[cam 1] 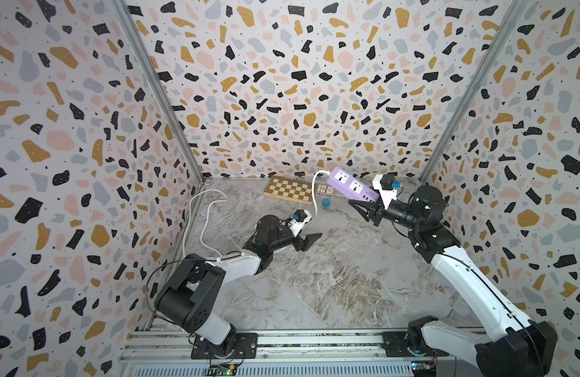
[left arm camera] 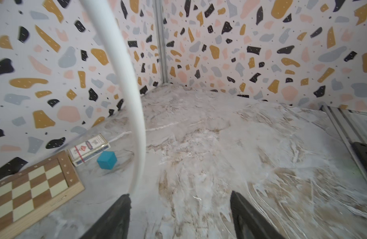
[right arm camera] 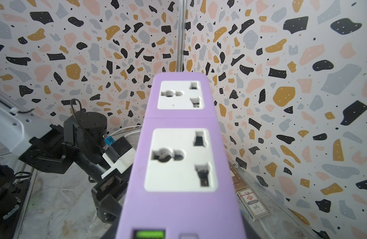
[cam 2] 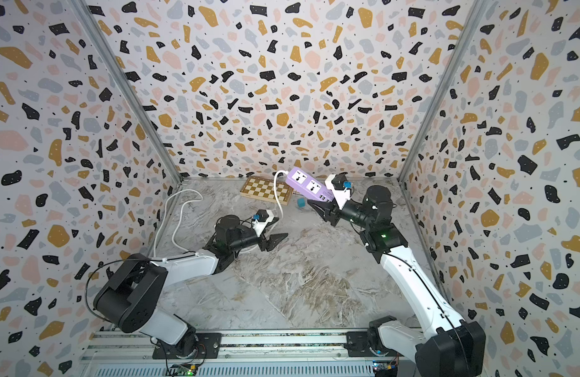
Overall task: Wrap the cord around the power strip
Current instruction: Adjust the power cord.
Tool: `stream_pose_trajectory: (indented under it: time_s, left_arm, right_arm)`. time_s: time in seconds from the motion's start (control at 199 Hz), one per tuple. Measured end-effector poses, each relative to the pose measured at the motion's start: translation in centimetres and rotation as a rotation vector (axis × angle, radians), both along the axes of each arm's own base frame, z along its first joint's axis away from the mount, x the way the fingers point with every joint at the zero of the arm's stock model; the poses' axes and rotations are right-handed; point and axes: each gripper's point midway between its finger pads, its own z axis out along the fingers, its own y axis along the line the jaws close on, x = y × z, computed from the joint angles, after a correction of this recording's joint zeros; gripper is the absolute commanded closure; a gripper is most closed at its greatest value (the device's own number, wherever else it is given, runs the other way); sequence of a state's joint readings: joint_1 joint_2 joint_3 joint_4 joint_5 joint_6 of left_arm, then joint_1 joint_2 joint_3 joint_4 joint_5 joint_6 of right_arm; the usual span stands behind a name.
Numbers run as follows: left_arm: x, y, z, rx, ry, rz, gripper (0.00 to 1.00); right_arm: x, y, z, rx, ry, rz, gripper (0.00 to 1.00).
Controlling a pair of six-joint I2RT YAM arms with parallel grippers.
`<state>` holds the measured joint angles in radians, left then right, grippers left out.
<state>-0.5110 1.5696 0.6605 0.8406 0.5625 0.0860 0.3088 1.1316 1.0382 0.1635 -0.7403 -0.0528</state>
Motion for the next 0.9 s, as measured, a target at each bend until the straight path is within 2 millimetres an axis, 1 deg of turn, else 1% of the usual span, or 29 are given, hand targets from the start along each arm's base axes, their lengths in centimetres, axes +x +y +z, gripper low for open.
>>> stream_pose_trajectory:
  time_s: [0.05,0.161,0.221,0.281,0.416,0.527,0.562,0.622,0.722,0.748,0.848,0.878,0.903]
  left_arm:
    - [0.3,0.3,-0.7,-0.011,-0.010,0.032,0.18]
    - [1.2,1.1,-3.2,0.005,0.006,0.105,0.17]
    - [1.8,1.6,-4.0,0.015,0.008,0.147,0.16]
    - [2.3,2.0,-4.5,0.023,0.006,0.190,0.16]
    - [3.2,3.2,-4.6,0.042,-0.022,0.272,0.17]
    - [4.0,4.1,-6.0,0.111,0.010,0.336,0.23]
    - [4.3,4.3,-6.5,0.137,0.024,0.350,0.27]
    - [4.4,4.4,-7.0,0.166,0.036,0.354,0.37]
    - [4.6,4.0,-7.4,0.201,0.062,0.330,0.61]
    - [4.7,3.9,-7.3,0.205,0.066,0.323,0.68]
    - [4.7,3.3,-6.9,0.204,0.066,0.287,0.94]
    - [4.5,3.1,-7.0,0.205,0.071,0.271,1.00]
    - [4.3,2.9,-7.0,0.206,0.076,0.259,1.00]
  right_arm:
    - [-0.1,0.0,0.5,0.003,-0.002,0.000,1.00]
    - [-0.2,-0.1,1.6,0.009,-0.010,0.000,1.00]
    - [-0.3,-0.1,2.2,0.012,-0.018,0.000,1.00]
    - [-0.3,-0.1,2.7,0.014,-0.026,0.000,1.00]
    - [-0.4,-0.2,3.1,0.015,-0.029,-0.004,1.00]
    - [-0.1,-0.7,3.2,0.018,-0.027,-0.016,1.00]
    - [0.0,-1.0,3.3,0.022,-0.024,-0.025,1.00]
    - [0.4,-1.7,3.5,0.032,-0.020,-0.045,1.00]
    - [0.7,-2.8,4.3,0.053,-0.031,-0.077,1.00]
    - [0.8,-3.1,4.5,0.058,-0.034,-0.085,1.00]
    - [0.7,-3.3,5.0,0.071,-0.046,-0.091,1.00]
    - [0.8,-3.4,5.1,0.073,-0.049,-0.093,1.00]
    - [0.8,-3.5,5.2,0.074,-0.051,-0.095,1.00]
